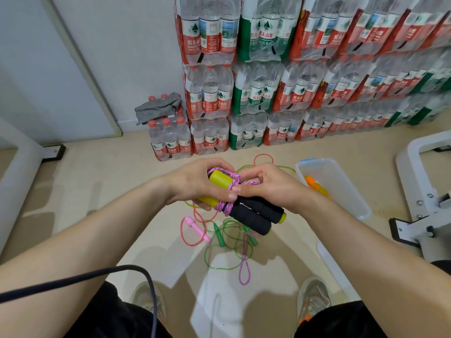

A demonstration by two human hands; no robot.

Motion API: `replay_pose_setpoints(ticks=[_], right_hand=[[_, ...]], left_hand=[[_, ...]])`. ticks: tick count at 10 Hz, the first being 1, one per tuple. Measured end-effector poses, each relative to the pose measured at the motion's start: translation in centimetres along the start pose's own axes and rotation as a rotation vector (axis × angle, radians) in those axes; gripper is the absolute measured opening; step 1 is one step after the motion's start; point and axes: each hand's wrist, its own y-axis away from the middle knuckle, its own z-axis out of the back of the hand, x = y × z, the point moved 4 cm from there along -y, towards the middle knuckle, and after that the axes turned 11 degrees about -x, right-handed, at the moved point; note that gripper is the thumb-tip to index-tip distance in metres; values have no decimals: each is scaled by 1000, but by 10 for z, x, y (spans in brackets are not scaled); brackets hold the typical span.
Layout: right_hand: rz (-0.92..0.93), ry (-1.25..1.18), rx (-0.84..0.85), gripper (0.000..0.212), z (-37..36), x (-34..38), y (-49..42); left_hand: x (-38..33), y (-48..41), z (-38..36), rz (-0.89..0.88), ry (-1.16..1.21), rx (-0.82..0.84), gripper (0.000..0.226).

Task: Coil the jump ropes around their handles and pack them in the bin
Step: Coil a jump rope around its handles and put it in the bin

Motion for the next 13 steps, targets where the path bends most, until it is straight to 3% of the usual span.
replay_pose_setpoints(ticks=[1,3,4,5,6,7,8,9,11,13], right_hand=[[-51,3,45,21,2,0,3],[32,205,-62,37,13,7,-2],[97,47,-68,31,17,6,-9],[33,-233,-75,23,21,-3,-2],[-138,-151,-38,23,9,-17,-19],[-448,-521,-523,25,-13,-43,12],[-347,-712,-146,34,-40,-24,1],[-293,-519,-213,31,-34,-29,2],[-177,-243,-248,43,-39,-29,2],[-13,99,-374,40,-27,-9,6]], left_hand=[[4,-2,-8,-42,13,25,46],[5,-1,-5,-56,-20,106,44],[1,2,-9,-63,41,177,48],[-3,2,-6,-97,209,190,48],[-3,0,1,-119,422,146,47],[-1,0,0,-114,533,2,53],[1,-1,-1,-82,623,-218,57],[5,-2,5,-55,646,-426,51],[14,-8,19,-39,614,-679,44],[22,-15,38,-56,468,-789,44]])
